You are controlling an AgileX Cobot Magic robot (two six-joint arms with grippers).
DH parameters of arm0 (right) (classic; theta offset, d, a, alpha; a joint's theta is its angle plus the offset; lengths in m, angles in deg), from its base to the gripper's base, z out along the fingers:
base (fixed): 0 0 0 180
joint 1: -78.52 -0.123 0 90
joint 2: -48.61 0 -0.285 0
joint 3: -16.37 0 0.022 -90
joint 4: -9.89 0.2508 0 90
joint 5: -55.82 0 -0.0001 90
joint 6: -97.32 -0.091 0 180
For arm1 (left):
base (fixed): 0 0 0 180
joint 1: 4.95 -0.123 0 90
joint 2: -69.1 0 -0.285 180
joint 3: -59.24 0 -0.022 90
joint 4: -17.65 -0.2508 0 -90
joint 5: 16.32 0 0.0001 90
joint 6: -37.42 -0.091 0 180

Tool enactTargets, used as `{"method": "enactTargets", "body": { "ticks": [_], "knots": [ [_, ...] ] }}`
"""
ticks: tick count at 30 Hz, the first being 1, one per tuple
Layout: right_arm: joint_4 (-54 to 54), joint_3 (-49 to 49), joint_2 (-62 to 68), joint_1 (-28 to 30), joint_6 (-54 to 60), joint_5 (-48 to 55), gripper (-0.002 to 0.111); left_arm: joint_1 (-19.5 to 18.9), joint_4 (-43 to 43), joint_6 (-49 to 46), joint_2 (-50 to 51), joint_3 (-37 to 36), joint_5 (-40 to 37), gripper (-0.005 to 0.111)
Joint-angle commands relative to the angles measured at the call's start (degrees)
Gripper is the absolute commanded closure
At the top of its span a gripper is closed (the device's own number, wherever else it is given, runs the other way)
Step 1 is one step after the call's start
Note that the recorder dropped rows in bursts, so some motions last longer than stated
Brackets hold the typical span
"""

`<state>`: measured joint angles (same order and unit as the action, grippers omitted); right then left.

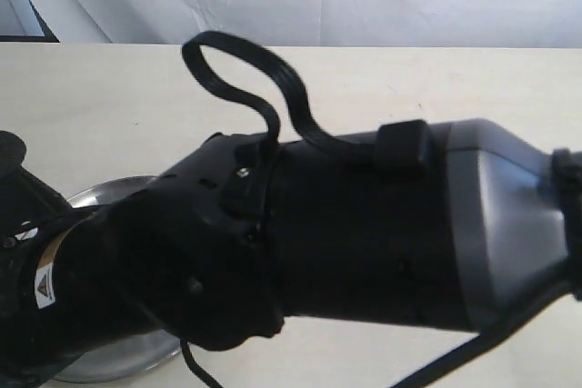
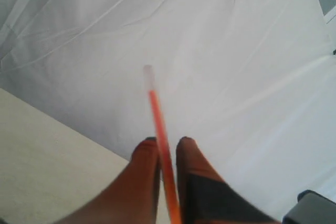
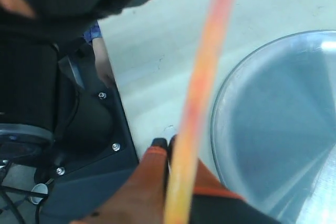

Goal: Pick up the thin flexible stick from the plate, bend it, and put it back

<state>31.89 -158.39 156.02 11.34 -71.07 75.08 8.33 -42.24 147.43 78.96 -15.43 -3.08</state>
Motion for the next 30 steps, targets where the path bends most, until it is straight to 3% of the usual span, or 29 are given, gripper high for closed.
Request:
{"method": "enactTargets", "body": {
  "ticks": [1, 11, 21, 30],
  "knots": [
    [-0.49, 0.19, -3.88, -0.22, 0.62, 0.14, 0.108, -0.08, -3.46, -1.18, -0.03, -0.23, -2.32, 0.106],
    [-1.1, 0.31, -7.47, -0.22, 0.72, -0.09, 0.108, -0.08, -3.62, -1.05, -0.03, -0.23, -4.21, 0.106],
    [-2.42, 0.31, 1.81, -0.22, 0.72, -1.72, 0.108, -0.08, 12.1, -1.05, -0.03, -0.23, 2.02, 0.106],
    [-2.52, 0.31, 6.6, -0.22, 0.72, -6.81, 0.108, -0.08, 13.25, -1.05, -0.03, -0.23, 3.84, 0.106]
  ]
}}
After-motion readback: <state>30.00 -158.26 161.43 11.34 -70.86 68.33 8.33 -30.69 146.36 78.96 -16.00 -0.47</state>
